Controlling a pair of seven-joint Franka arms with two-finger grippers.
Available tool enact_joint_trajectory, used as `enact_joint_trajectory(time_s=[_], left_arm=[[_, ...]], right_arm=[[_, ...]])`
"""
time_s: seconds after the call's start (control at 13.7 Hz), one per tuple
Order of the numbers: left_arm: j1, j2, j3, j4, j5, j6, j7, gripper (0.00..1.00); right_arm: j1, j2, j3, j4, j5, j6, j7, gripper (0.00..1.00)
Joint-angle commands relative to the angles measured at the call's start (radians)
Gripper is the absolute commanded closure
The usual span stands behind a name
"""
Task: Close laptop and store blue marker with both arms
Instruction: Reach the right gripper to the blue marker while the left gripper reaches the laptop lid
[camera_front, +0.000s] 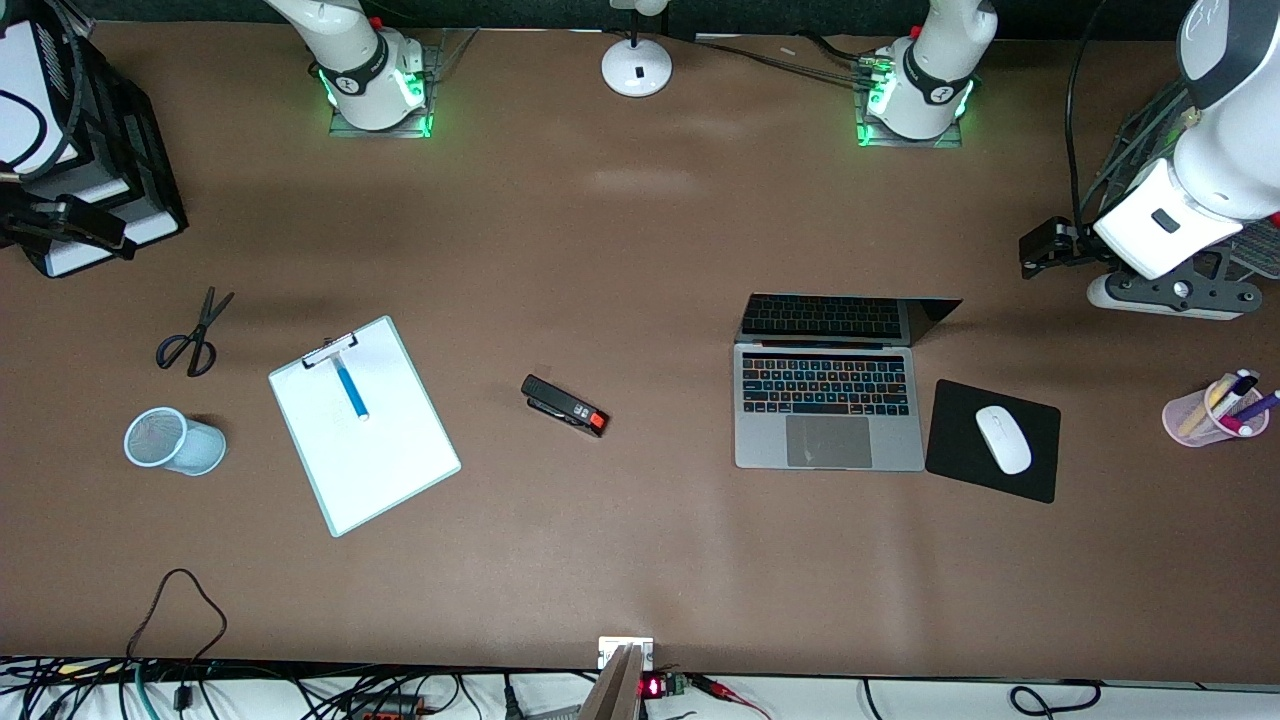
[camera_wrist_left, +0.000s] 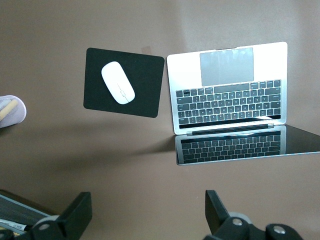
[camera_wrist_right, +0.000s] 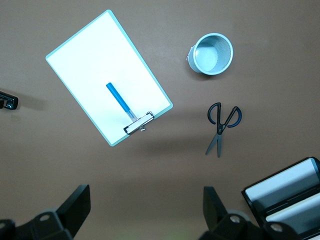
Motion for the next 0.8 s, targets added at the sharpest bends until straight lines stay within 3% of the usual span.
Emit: enact_joint_trajectory(time_s=[0.0,0.29,0.51,0.58,0.66,0.73], left_arm=[[0.005,0.017,-0.001,0.036,-0.009,-0.024,0.020,0.00],[0.001,0.054,-0.003,0.038,-0.009,-0.024,0.011,0.00],[0.005,0.073,-0.003,0.048,-0.009,-0.023,0.019,0.00],[0.005,0.085,-0.001,0.053,-0.011,-0.020,0.013,0.14],[0.005,0.086,-0.001,0.057,-0.009,-0.021,0.013,0.39],[0.004,0.083,-0.003,0.051,-0.011,-0.027,-0.008,0.53]], right_arm=[[-0.002,-0.006,-0.001,-0.001,-0.003,0.007,0.012,0.00],[0.004,0.020,0.001,-0.004,0.010,0.036,0.013,0.00],[0.007,0.108,0.001,-0.006,0.020,0.108,0.015,0.00],[0.007,0.136,0.001,-0.006,0.048,0.140,0.013,0.00],[0.009,0.164,0.001,-0.004,0.051,0.163,0.012,0.00],[0.009,0.185,0.001,-0.004,0.051,0.177,0.012,0.00]])
